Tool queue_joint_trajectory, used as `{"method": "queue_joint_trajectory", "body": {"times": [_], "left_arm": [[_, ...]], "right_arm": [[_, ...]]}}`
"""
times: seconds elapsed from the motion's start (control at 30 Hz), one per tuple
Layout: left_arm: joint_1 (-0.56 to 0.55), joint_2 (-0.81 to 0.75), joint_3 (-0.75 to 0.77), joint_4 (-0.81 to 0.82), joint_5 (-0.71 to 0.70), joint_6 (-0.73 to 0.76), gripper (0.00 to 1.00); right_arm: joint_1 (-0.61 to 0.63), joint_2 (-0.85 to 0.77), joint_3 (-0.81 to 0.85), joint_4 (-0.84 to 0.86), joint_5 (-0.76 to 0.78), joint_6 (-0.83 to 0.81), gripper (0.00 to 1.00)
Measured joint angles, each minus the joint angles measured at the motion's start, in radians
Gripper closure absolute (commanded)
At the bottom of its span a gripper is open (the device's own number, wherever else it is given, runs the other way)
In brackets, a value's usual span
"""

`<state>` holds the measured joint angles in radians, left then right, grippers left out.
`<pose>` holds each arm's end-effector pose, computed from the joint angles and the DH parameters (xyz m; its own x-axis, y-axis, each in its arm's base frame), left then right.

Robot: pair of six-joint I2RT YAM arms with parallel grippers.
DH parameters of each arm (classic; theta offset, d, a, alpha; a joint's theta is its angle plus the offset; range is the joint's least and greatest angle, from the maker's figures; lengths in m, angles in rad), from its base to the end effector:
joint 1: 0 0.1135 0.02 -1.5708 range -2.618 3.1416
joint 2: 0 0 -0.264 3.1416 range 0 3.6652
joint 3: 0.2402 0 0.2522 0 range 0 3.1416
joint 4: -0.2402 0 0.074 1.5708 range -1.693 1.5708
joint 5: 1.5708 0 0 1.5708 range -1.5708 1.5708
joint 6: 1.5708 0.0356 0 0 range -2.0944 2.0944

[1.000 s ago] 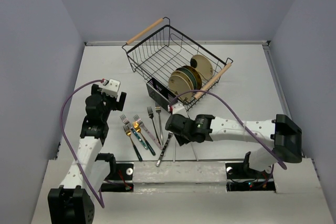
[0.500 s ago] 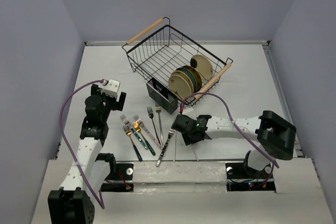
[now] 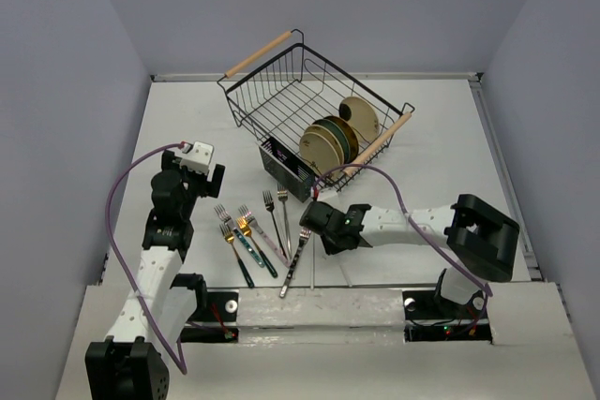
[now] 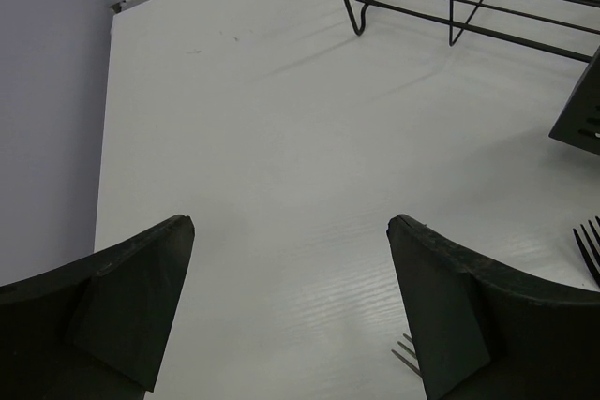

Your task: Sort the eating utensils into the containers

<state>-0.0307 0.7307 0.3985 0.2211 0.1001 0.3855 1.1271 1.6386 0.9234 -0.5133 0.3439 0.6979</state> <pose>0.1831 -0.0092 0.2544 -0.0539 0.3760 -0.9251 0.1620 0.9174 0.3634 0.1389 0.2642 0.1603 -0.8250 -0.3265 -0.4613 -0.3544 0.9347 -0.0277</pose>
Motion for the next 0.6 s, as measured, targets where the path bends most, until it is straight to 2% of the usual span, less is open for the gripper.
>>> {"method": "queue_joint_trajectory", "body": {"times": [0.03, 0.33, 0.6], "left_arm": [[0.000, -0.002, 0.000, 0.000, 0.000, 0.000, 0.01], [0.000, -0.003, 0.000, 0.000, -0.004, 0.000, 0.01], [0.000, -0.011, 0.000, 0.001, -0.004, 0.000, 0.01]], "right_arm": [[0.000, 0.000, 0.000, 0.002, -0.001, 0.001, 1.00], [0.000, -0.007, -0.001, -0.011, 0.000, 0.018, 1.00], [0.071, -0.048, 0.020, -0.157, 0.049, -0.017, 1.00]]}}
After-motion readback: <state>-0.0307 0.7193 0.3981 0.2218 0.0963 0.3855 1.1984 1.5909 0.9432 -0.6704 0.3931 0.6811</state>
